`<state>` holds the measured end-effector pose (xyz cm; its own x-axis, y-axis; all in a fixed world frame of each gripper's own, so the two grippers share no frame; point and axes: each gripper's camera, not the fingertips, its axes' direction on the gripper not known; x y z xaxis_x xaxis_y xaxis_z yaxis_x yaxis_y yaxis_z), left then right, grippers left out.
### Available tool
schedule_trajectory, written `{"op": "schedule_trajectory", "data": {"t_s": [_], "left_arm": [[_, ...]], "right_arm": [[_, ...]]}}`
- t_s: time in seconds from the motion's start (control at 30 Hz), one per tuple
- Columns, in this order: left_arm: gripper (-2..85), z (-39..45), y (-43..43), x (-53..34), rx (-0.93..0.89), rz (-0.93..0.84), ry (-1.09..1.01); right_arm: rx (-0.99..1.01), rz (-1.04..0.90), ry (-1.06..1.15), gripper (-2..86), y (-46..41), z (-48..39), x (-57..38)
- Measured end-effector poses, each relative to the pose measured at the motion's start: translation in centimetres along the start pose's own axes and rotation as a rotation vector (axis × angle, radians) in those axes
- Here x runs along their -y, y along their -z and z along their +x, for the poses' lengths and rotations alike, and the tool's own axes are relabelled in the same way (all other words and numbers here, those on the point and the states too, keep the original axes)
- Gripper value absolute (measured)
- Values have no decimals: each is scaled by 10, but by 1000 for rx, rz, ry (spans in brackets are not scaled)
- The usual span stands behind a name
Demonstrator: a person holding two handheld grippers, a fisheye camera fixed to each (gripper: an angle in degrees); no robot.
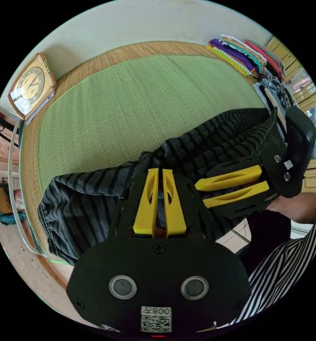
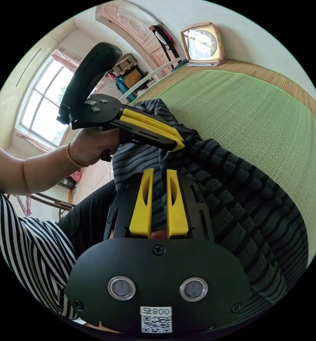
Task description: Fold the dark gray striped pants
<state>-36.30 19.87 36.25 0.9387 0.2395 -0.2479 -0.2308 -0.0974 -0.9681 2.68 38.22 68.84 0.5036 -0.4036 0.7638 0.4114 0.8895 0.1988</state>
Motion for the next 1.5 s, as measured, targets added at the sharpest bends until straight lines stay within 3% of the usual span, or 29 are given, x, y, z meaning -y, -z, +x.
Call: {"op": "schedule_trajectory", "data": {"t_s": [0.33,0.43,0.57,0.73,1.03,1.23,1.5], "left_arm": [[9,-37,31,-69,-149,288,215],[8,-44,33,-83,-198,331,237],[8,-48,33,-96,-202,353,240],[7,-53,33,-109,-194,368,220],[3,-67,34,-134,-180,469,241],[1,-77,19,-129,-190,413,180],[0,-88,-29,-99,-116,204,138]], "right_arm": [[114,157,-59,47,14,14,9],[30,210,-40,52,24,16,24],[-140,79,123,75,-6,3,66],[-206,-117,353,88,-58,-20,93],[-138,-83,289,22,-70,-12,119],[-76,-15,208,9,-54,4,136],[-224,-78,168,2,-72,34,175]]}}
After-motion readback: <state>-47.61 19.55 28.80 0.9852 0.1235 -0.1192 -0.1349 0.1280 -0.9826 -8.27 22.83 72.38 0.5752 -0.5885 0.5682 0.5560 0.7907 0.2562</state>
